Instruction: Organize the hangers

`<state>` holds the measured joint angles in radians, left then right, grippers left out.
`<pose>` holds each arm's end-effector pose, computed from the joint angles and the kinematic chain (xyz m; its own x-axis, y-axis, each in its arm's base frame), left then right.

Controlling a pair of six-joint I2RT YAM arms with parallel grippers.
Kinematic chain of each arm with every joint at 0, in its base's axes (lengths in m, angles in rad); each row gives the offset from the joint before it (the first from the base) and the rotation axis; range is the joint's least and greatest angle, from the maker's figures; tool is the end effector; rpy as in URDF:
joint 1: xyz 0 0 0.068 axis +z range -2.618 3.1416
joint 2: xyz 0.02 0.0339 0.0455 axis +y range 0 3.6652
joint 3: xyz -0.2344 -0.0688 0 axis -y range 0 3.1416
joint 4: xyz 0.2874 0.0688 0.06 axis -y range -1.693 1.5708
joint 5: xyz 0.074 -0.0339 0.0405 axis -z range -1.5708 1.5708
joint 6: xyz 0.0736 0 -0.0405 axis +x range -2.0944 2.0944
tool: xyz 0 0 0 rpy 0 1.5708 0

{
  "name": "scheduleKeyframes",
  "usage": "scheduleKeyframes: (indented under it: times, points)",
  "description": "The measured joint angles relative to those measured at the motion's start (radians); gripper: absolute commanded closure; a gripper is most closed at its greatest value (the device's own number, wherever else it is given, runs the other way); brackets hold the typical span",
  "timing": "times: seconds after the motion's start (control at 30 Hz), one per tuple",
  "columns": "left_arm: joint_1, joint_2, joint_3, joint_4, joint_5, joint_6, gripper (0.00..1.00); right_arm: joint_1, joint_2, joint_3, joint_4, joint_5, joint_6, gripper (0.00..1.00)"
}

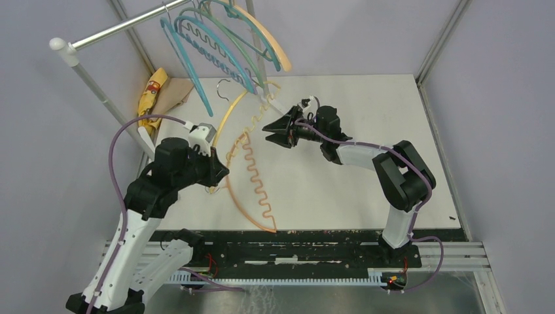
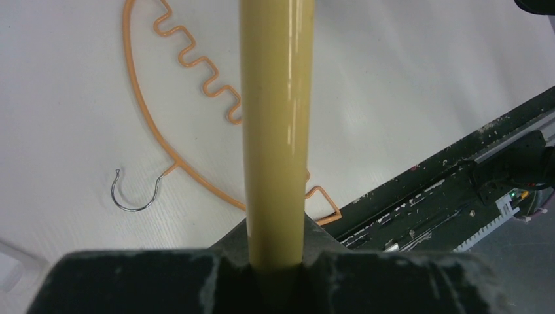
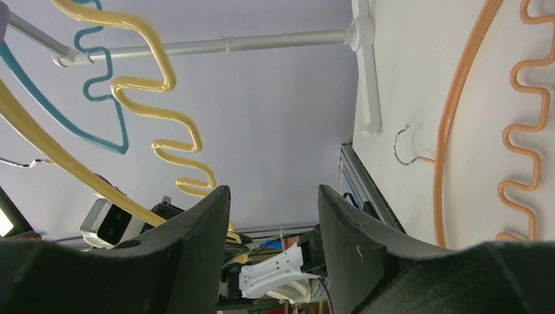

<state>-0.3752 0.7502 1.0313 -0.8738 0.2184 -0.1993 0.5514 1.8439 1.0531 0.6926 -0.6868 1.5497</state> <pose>0.2072 -0.0987 0.3292 -0.6134 0.0339 -0.7891 0.4117 0.8663 -0.2828 0.3659 0.2798 0.1643 -0.9441 0.3269 0.0412 0.0636 0.0583 0.9963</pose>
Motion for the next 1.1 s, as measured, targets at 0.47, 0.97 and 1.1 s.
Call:
scheduleKeyframes:
  times: [0.47, 0.97, 1.1]
  points:
    - [0.000, -0.081, 0.042, -0.155, 0.000, 0.040, 0.97, -0.002, 0.000, -0.062, 0.046, -0.013, 0.001, 0.41]
    - [0.000, -0.174, 0.069, -0.278, -0.116, 0.017, 0.97, -0.002, -0.004, -0.143, 0.070, -0.012, 0.001, 0.42]
    - [0.000, -0.183, 0.069, -0.311, -0.168, -0.006, 0.97, -0.003, -0.011, -0.148, 0.071, -0.012, 0.000, 0.42]
